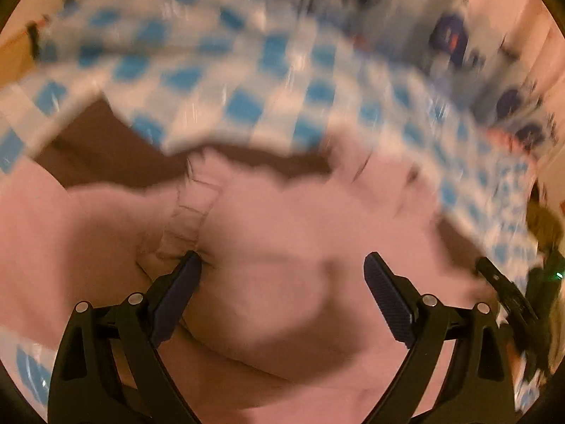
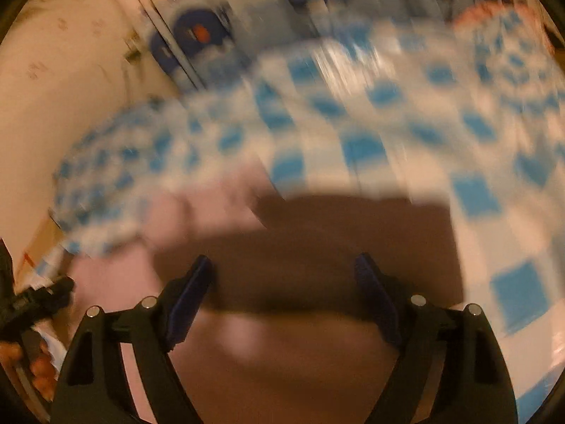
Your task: Fold large clothes
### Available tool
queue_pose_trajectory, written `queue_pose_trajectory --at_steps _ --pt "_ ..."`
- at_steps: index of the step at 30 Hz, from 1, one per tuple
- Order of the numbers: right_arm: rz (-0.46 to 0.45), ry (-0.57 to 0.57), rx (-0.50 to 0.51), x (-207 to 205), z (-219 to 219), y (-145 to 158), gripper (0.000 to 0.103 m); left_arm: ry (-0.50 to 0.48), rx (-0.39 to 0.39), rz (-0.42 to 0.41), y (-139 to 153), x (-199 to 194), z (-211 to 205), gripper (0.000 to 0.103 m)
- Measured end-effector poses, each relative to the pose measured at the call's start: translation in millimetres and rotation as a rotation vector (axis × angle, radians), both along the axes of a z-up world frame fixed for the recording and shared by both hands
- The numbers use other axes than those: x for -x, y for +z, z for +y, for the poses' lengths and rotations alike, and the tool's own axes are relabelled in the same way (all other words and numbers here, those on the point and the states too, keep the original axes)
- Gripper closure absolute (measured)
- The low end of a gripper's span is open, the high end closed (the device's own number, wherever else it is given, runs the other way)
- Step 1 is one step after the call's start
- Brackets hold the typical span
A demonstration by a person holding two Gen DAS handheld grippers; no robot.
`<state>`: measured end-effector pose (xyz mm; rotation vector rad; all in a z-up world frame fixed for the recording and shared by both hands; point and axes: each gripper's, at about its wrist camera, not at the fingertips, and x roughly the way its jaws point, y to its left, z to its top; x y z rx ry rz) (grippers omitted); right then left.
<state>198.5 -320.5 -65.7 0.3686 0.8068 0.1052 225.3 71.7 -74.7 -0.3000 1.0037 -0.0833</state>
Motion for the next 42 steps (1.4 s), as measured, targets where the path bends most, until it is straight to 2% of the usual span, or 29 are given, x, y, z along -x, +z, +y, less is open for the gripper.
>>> queue_pose_trajectory --at_steps 1,3,4,5,7,9,11,12,14,16,19,23,27,30,34,36,39,40,41,42 --pt "0.021 0.014 -0.003 0.0 1.3 -17.0 0.022 -0.035 0.008 0.022 -14.9 0.3 1.2 0.014" --pt "0.025 0.017 0.024 -0.5 6.3 -16.6 0.022 -0.083 -0.083 0.021 -24.4 4.1 -8.2 0.014" --pt "0.051 0.024 0.046 -3.1 9.8 -11.2 0.022 -0.095 -0.115 0.013 -19.8 8.0 -12.3 0.014" --pt "0.065 0.024 0.040 -1.4 9.4 -6.0 0.022 -0.100 -0.105 -0.008 -9.1 13.8 -11.2 0.014" --pt "0.032 0.027 -0.057 17.8 8.3 15.0 0.021 -0.090 -0.053 -0.060 15.1 30.9 1.5 0.013" --pt "-0.038 0.095 -0.145 46.8 15.6 38.5 0.020 -0.044 0.007 -0.113 40.1 55.6 25.5 0.013" --pt "-0.089 0.291 -0.270 82.0 41.7 58.8 0.019 0.022 0.064 -0.156 55.4 86.4 56.1 0.011" --pt "-0.087 0.390 -0.304 100.2 62.0 63.1 0.018 0.053 0.084 -0.161 55.9 93.8 66.5 0.011" --pt "-0.029 0.548 -0.279 125.0 108.3 58.2 0.015 0.136 0.143 -0.149 52.6 108.5 89.9 0.010" --pt "0.055 0.599 -0.181 130.9 153.4 42.0 0.015 0.218 0.236 -0.114 39.5 123.1 114.1 0.010" --pt "0.139 0.540 -0.167 110.1 185.6 19.3 0.015 0.277 0.285 -0.104 26.0 139.4 131.1 0.010" --pt "0.126 0.426 -0.139 76.5 201.5 7.8 0.015 0.288 0.314 -0.098 17.8 147.6 144.3 0.010" --pt "0.109 0.345 -0.262 57.6 213.0 1.5 0.013 0.279 0.354 -0.096 13.8 142.9 152.5 0.010" --pt "0.035 0.419 -0.376 51.7 235.4 25.6 0.012 0.272 0.371 -0.103 13.7 144.4 159.8 0.010" --pt "-0.092 0.576 -0.455 38.1 277.7 82.1 0.013 0.251 0.478 -0.114 10.2 145.7 170.9 0.010" --pt "-0.138 0.647 -0.457 31.0 299.5 117.3 0.013 0.226 0.578 -0.125 7.8 144.6 172.2 0.010" --pt "-0.155 0.726 -0.411 36.3 317.8 155.0 0.013 0.169 0.637 -0.140 10.9 142.9 163.4 0.010" --pt "-0.174 0.746 -0.406 45.4 312.3 166.0 0.012 0.139 0.648 -0.129 11.2 140.7 156.4 0.010" --pt "-0.175 0.750 -0.408 54.5 302.8 170.3 0.012 0.100 0.618 -0.126 13.6 137.8 145.2 0.010" --pt "-0.169 0.741 -0.407 66.1 291.6 169.4 0.012 0.054 0.551 -0.122 18.1 134.9 130.6 0.010"
